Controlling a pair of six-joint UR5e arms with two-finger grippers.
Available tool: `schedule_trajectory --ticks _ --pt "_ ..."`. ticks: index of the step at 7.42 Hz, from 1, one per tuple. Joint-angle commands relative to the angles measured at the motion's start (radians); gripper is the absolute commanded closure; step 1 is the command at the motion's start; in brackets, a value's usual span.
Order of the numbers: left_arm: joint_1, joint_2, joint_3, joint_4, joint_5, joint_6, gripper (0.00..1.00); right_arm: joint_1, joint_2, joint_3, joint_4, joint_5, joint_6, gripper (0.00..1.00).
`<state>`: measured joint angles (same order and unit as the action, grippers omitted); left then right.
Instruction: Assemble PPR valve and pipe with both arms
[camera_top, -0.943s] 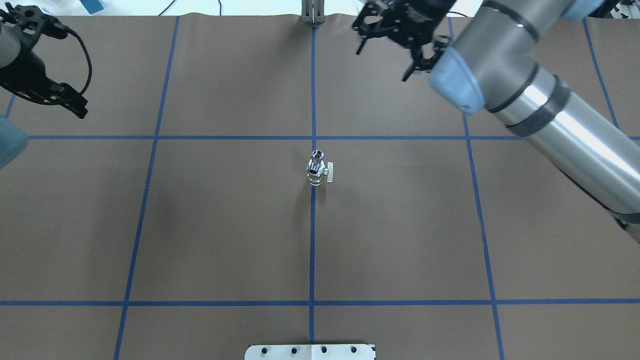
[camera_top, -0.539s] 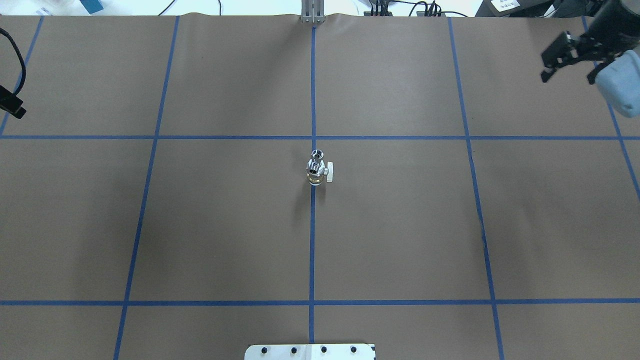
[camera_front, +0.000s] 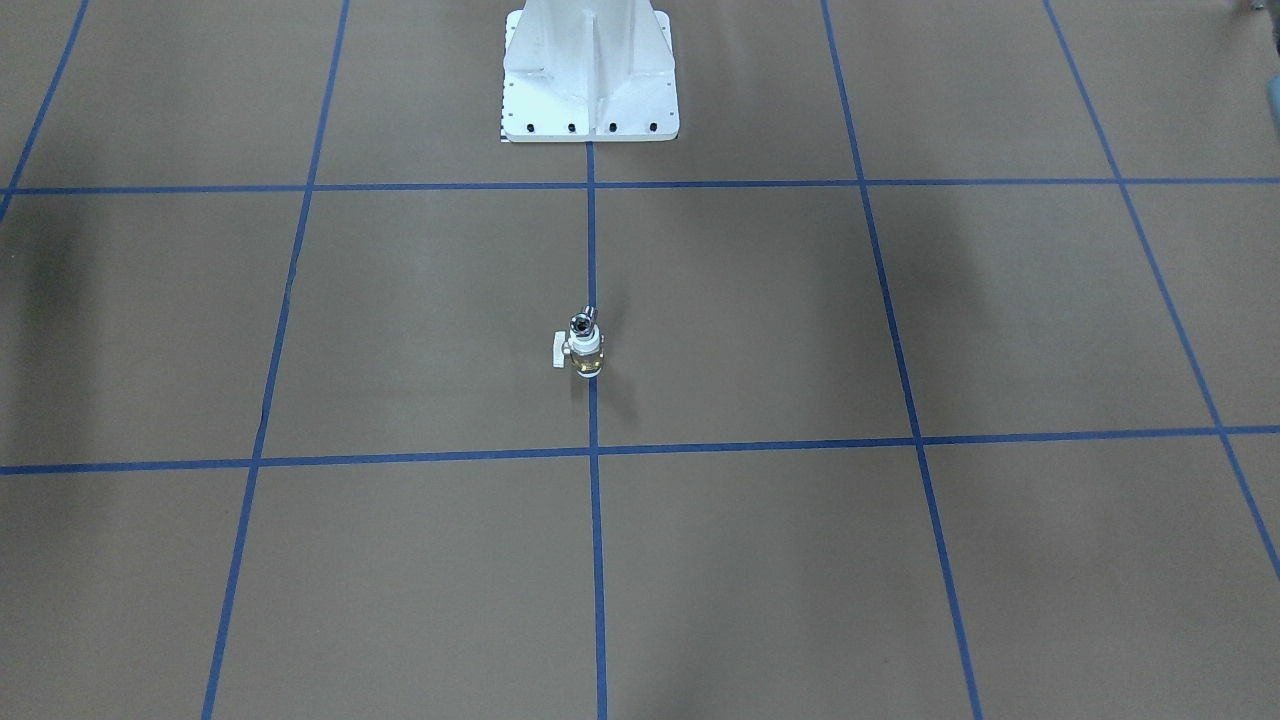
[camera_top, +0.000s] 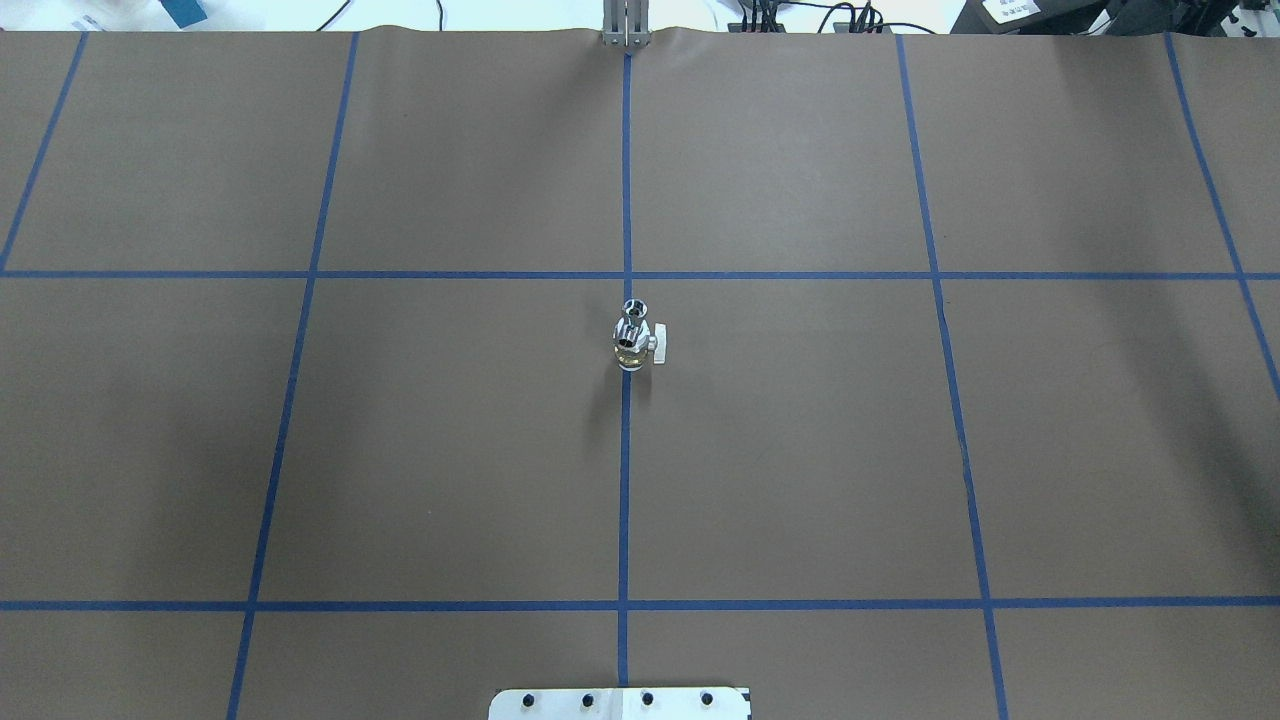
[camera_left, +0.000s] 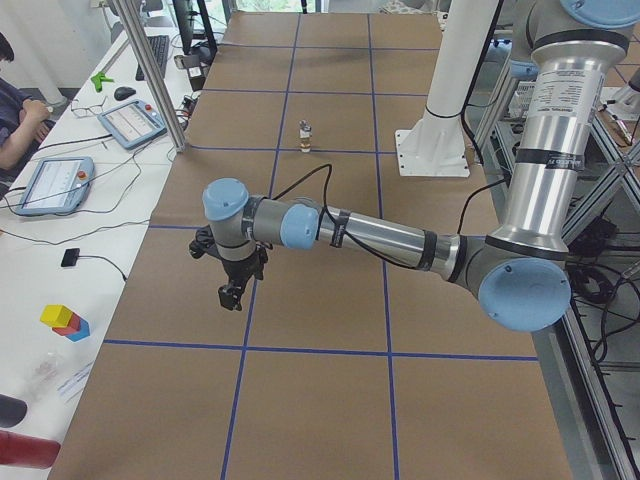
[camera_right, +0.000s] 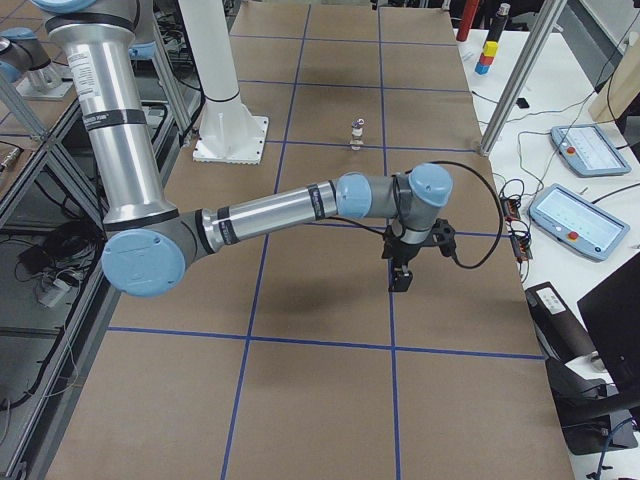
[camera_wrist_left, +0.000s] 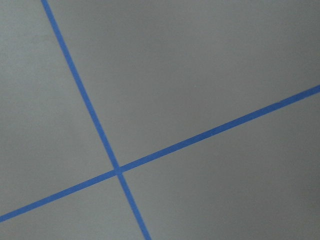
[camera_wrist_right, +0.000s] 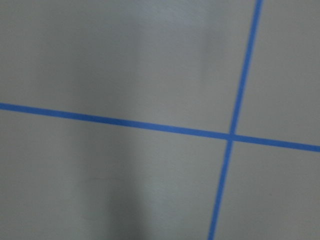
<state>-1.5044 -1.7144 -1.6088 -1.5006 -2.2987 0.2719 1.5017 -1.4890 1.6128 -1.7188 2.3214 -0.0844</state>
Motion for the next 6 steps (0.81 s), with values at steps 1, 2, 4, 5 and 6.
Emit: schedule_trajectory --ticks 1,2,4,5,6 --pt "-0.068 0.025 0.024 -0.001 -0.03 0.041 0.0 0.028 -0.109 -0.008 0.161 0.049 -0.006 0.0" --pt "-0.074 0.059 0.023 -0.032 -0.03 0.04 0.0 0.026 -0.117 -0.025 0.163 0.033 -0.021 0.0" --pt "-0.074 0.117 0.046 -0.122 -0.021 0.036 0.0 0.026 -0.119 -0.057 0.166 0.027 -0.008 0.0" --pt "-0.074 0.115 0.053 -0.122 -0.021 0.012 0.0 0.026 -0.116 -0.07 0.166 0.027 -0.003 0.0" --pt "-0.073 0.101 0.052 -0.121 -0.019 -0.091 0.0 0.031 -0.1 -0.057 0.168 0.029 0.079 0.0"
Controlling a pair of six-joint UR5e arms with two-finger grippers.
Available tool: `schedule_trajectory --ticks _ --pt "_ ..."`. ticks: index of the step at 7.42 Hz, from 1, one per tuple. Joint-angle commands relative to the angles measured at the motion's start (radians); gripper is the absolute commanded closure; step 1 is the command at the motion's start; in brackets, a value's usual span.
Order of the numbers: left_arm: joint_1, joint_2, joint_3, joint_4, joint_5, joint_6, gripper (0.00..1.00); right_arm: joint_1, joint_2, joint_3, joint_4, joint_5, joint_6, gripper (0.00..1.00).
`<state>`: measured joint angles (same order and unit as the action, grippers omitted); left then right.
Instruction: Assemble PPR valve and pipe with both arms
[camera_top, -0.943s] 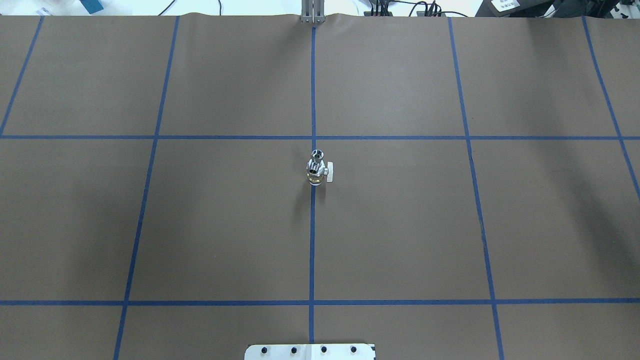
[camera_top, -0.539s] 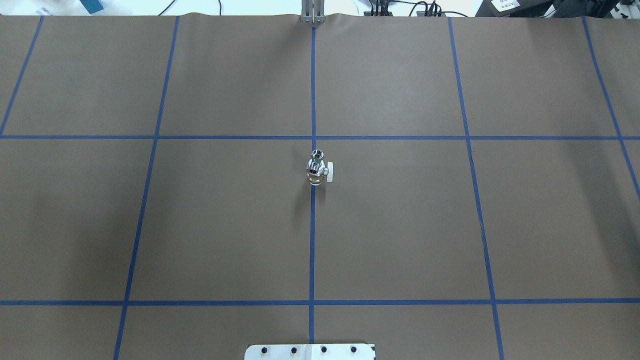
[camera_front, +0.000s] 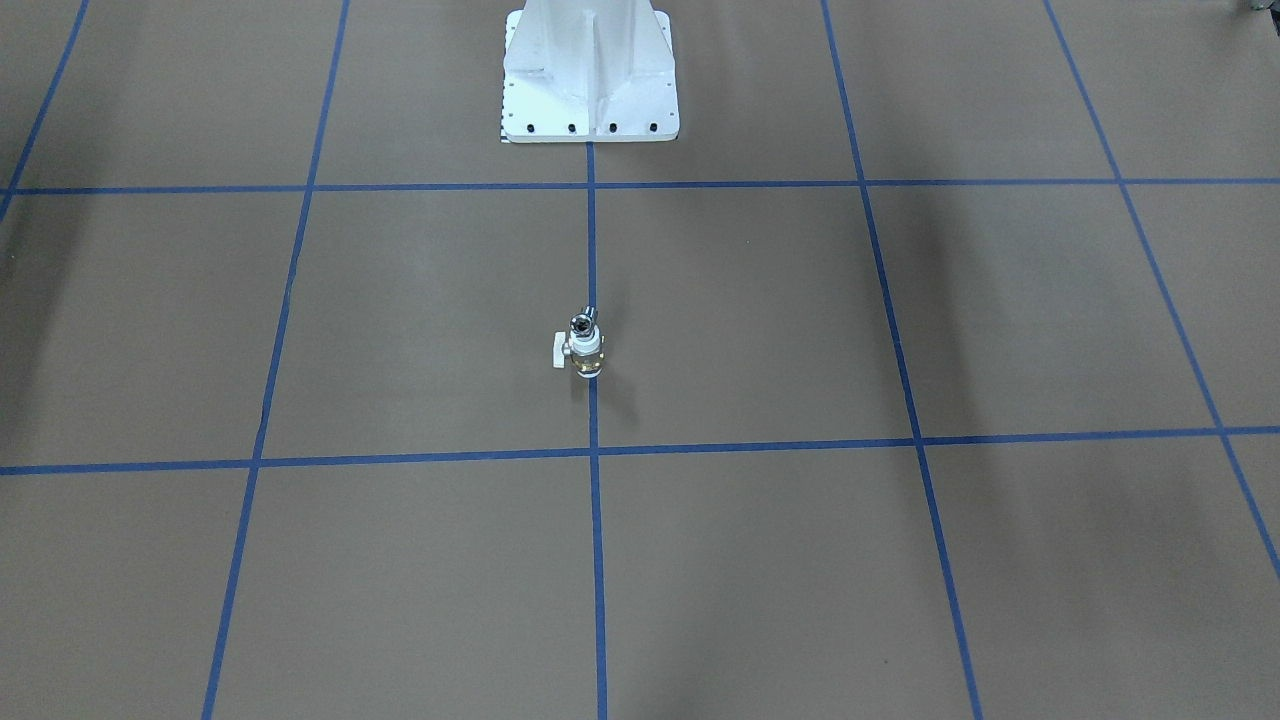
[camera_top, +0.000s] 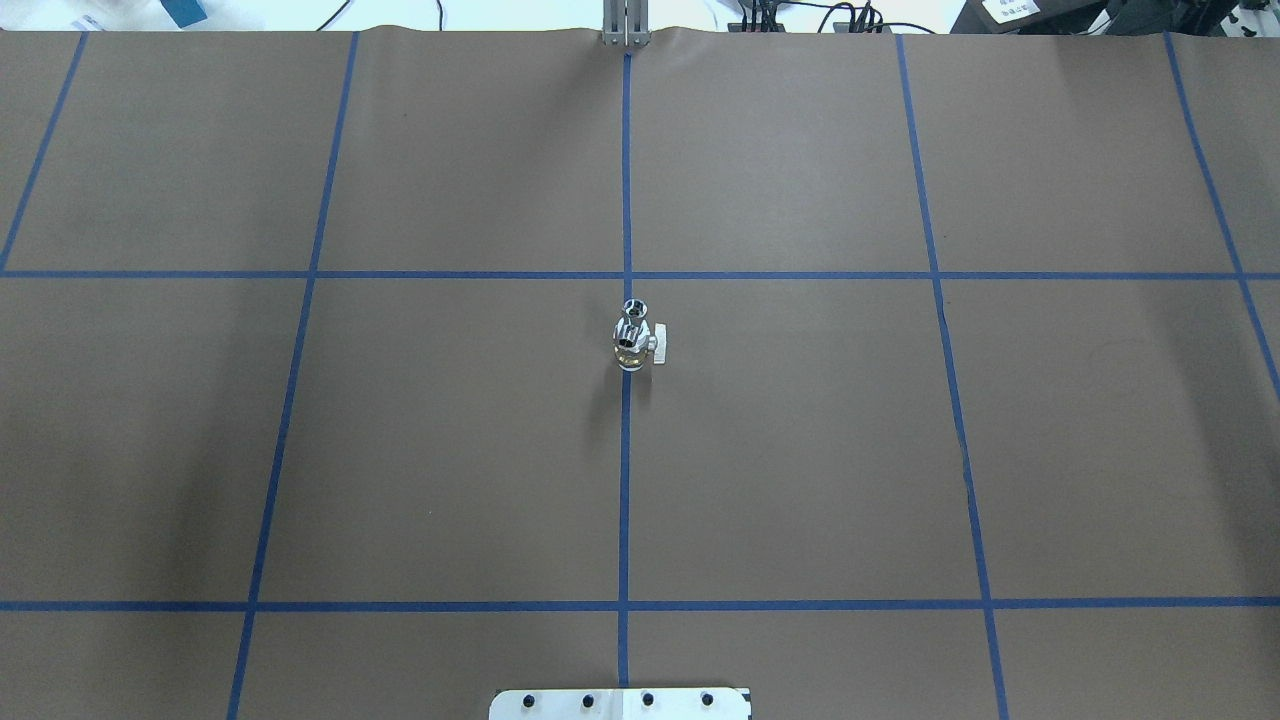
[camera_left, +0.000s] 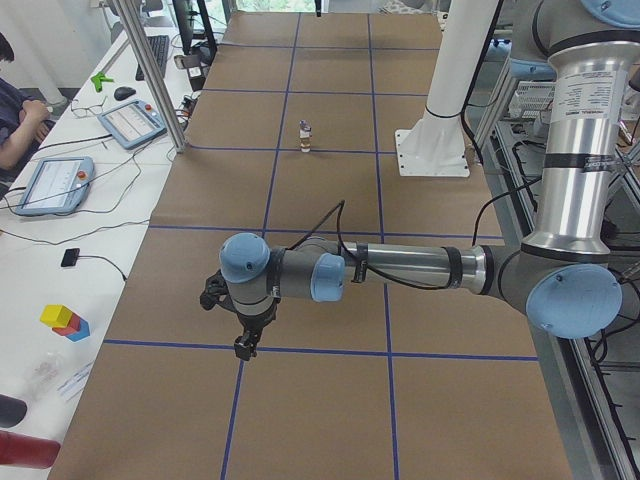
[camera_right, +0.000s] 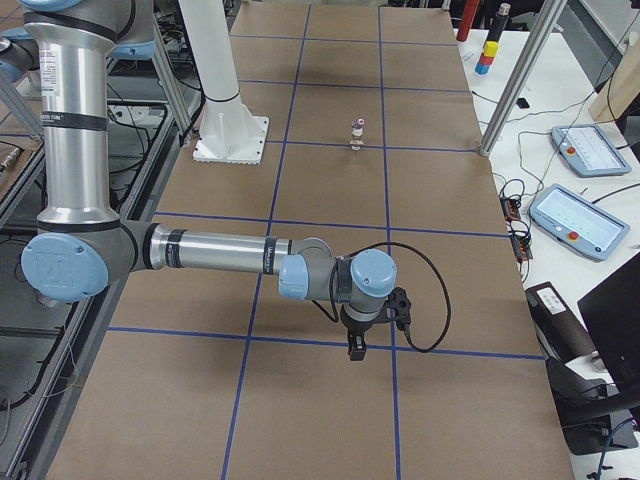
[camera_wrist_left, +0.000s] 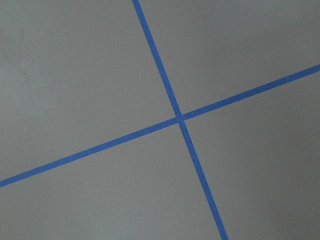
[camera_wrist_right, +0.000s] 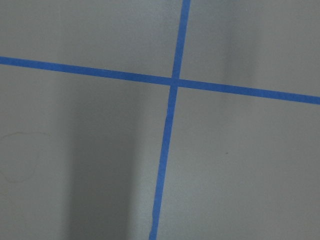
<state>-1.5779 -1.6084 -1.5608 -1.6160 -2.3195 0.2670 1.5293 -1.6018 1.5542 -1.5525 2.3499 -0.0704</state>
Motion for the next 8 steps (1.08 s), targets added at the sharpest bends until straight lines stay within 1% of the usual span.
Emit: schedule_trajectory --ticks 1,2,3,7,8 --pt "0.003 -0.008 0.005 -0.007 0.002 -0.125 0.0 0.003 0.037 0.024 0.002 -0.004 0.193 0.0" --pt "0.003 -0.01 0.001 -0.007 0.0 -0.127 0.0 0.003 0.04 0.033 0.002 -0.004 0.198 0.0" --pt "0.003 -0.01 -0.005 -0.007 0.0 -0.13 0.0 0.005 0.046 0.062 -0.014 -0.003 0.198 0.0" --pt "0.003 0.002 -0.022 -0.007 0.0 -0.132 0.0 0.008 0.037 0.067 -0.017 0.031 0.215 0.0" --pt "0.003 0.004 -0.022 -0.007 -0.001 -0.13 0.0 0.008 0.042 0.082 -0.036 0.029 0.215 0.0"
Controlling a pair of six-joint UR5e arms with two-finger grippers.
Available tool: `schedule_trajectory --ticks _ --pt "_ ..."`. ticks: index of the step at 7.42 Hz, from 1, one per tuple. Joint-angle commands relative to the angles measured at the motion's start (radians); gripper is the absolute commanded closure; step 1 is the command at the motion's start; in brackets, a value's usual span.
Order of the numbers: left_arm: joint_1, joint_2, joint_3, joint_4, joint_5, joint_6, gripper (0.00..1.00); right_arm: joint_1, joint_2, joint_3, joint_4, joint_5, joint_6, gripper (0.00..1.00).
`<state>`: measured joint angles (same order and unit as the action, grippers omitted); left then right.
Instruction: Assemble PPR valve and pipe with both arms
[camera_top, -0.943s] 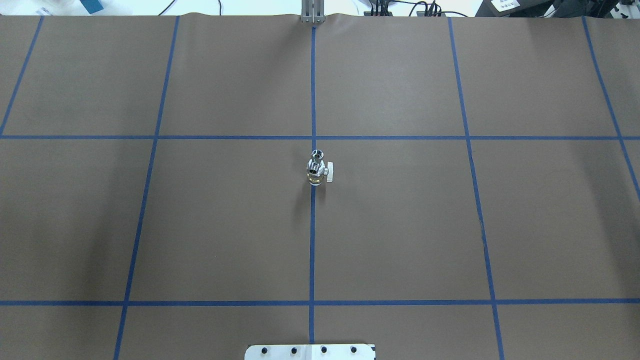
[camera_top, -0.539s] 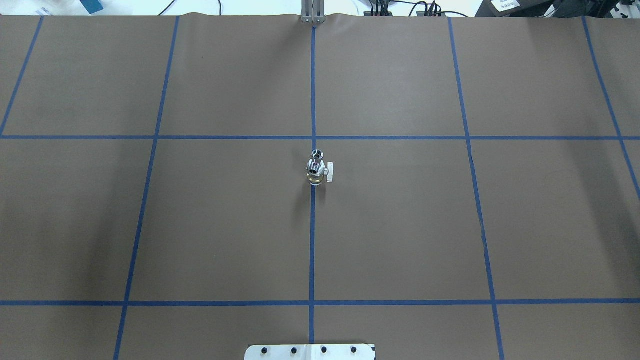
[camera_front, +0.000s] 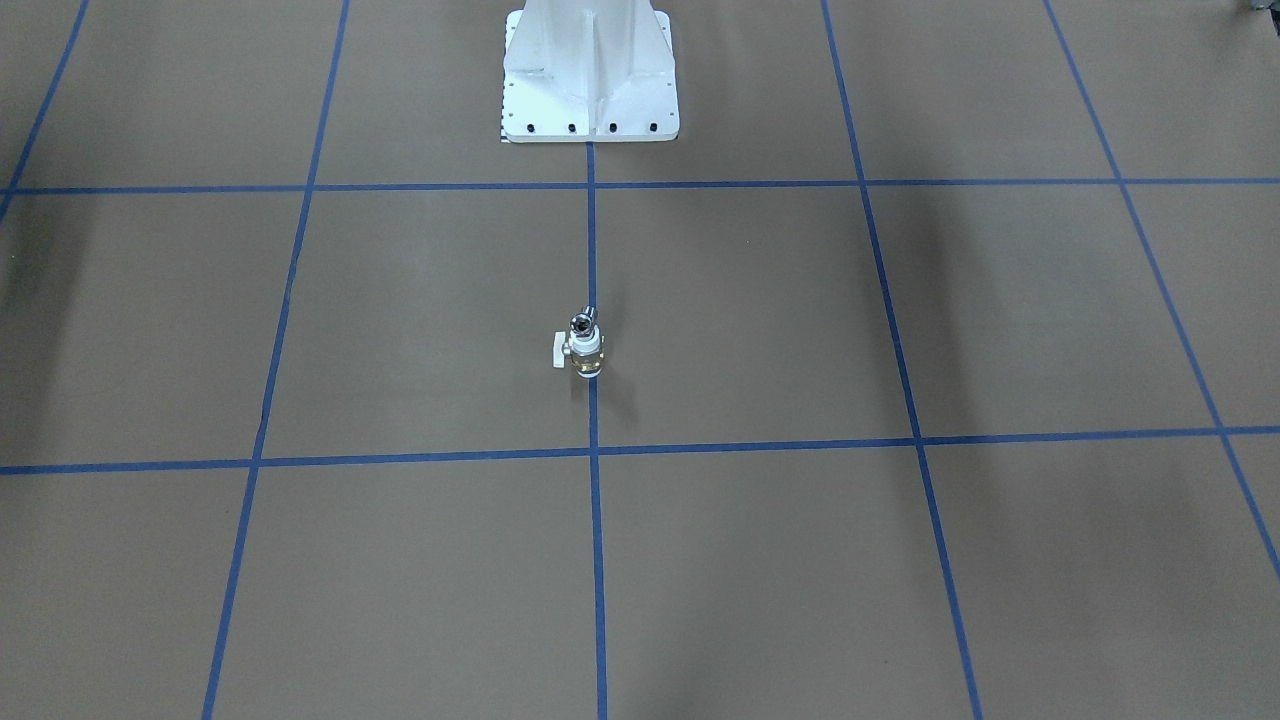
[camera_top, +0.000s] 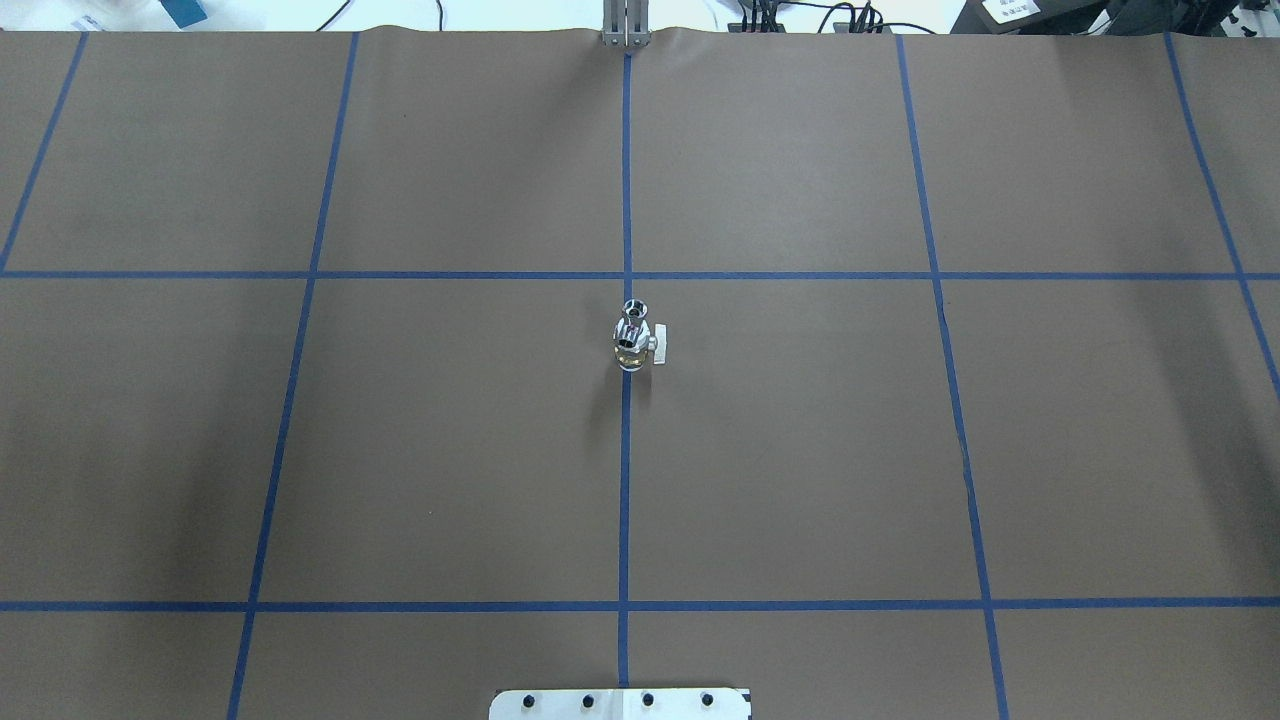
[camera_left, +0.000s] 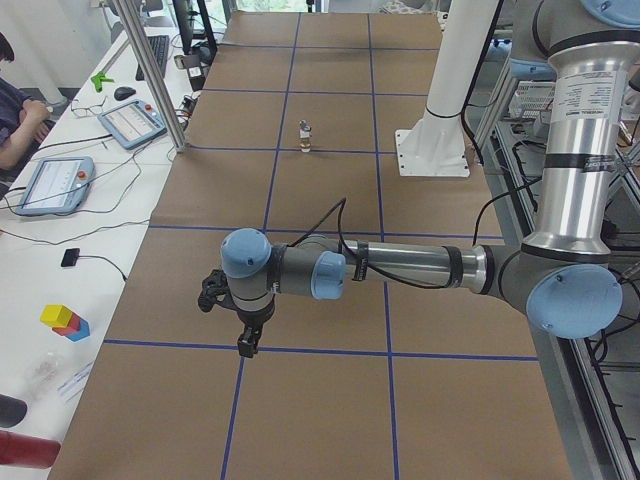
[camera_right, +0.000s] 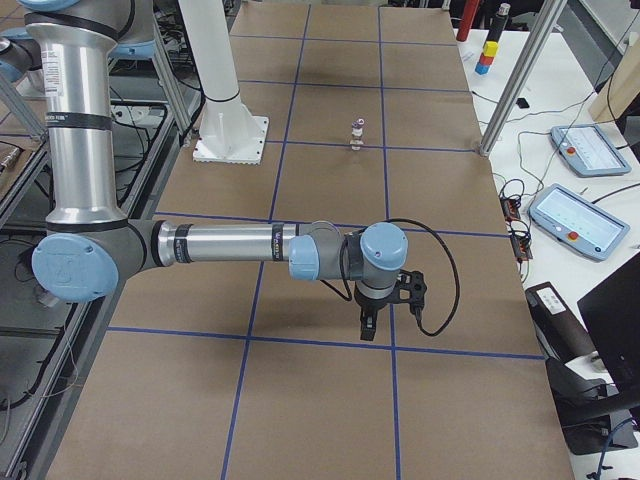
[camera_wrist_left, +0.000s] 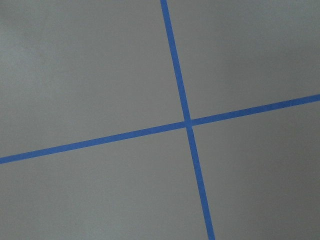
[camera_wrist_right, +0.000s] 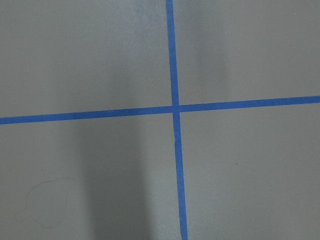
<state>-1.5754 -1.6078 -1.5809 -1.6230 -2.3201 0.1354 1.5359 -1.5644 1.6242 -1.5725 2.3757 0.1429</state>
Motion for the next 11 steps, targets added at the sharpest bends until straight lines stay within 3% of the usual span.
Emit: schedule_trajectory --ticks 1,11 --pt "0.0 0.003 -0.002 0.0 -0.001 0.001 0.0 0.003 0.004 0.029 -0.03 0.002 0.001 0.0" --pt "0.0 0.002 -0.001 0.0 0.001 0.003 0.0 0.003 -0.003 0.049 -0.053 0.002 0.0 0.0"
